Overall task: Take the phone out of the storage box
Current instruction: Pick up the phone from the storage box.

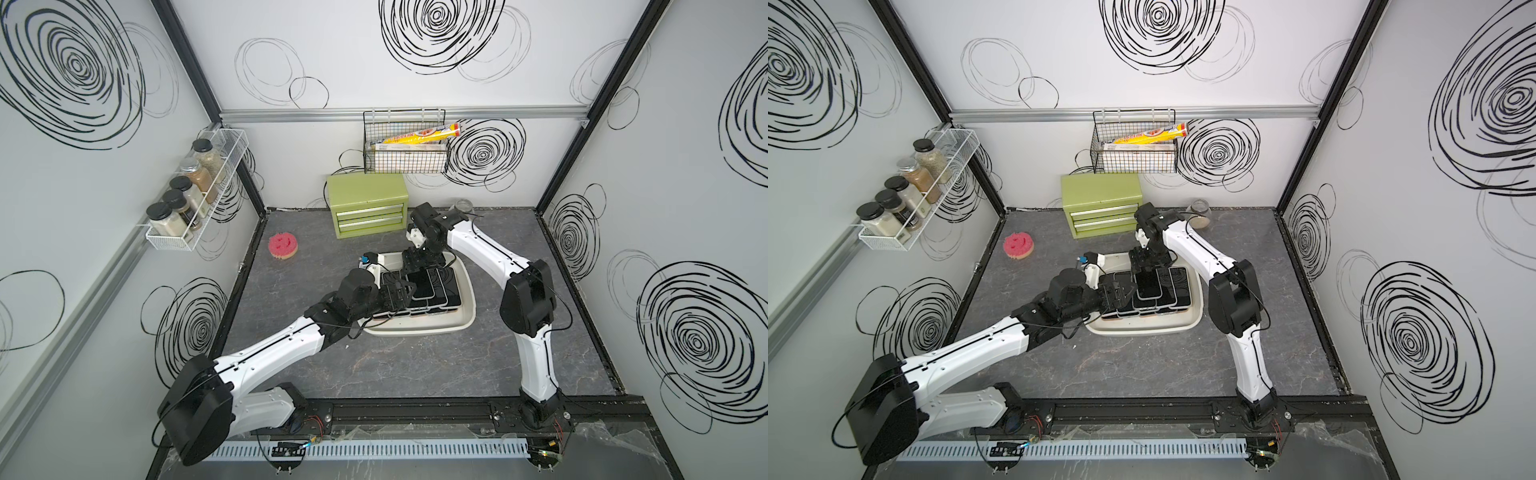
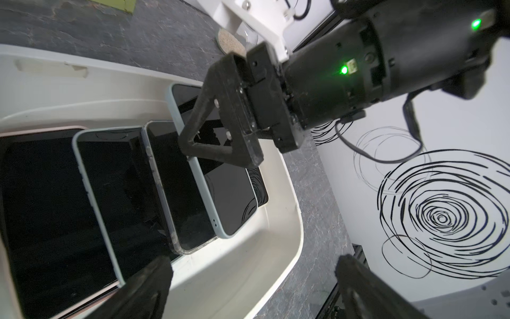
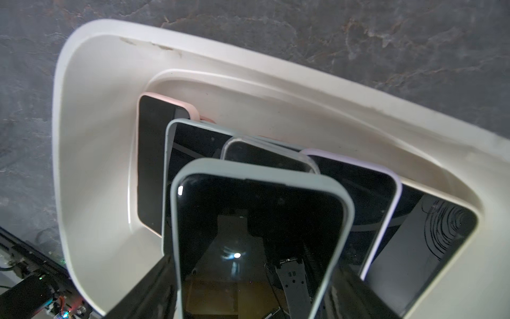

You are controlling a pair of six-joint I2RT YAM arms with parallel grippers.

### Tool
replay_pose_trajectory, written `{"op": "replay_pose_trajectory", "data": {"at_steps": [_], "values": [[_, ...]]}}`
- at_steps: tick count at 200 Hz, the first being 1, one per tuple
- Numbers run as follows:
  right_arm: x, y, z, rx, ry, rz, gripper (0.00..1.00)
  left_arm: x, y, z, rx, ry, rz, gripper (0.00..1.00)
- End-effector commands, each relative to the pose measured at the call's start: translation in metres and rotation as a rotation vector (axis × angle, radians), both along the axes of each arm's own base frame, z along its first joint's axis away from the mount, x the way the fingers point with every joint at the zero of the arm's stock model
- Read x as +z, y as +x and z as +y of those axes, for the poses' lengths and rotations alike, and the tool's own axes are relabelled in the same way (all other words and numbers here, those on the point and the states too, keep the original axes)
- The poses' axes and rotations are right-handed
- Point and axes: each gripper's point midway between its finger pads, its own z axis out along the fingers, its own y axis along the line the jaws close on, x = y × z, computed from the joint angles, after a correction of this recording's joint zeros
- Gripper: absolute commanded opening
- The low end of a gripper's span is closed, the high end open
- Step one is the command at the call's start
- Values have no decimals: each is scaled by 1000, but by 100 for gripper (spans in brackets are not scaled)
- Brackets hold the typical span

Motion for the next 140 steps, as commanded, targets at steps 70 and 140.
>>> {"op": "replay_pose_trajectory", "data": {"at_steps": [70, 140], "values": [[40, -19, 12, 21, 139, 19, 62, -15, 37, -29, -6, -8, 11, 99], [40, -29, 17, 33, 187, 50, 60, -17, 61, -38, -3, 9, -5, 67]]}}
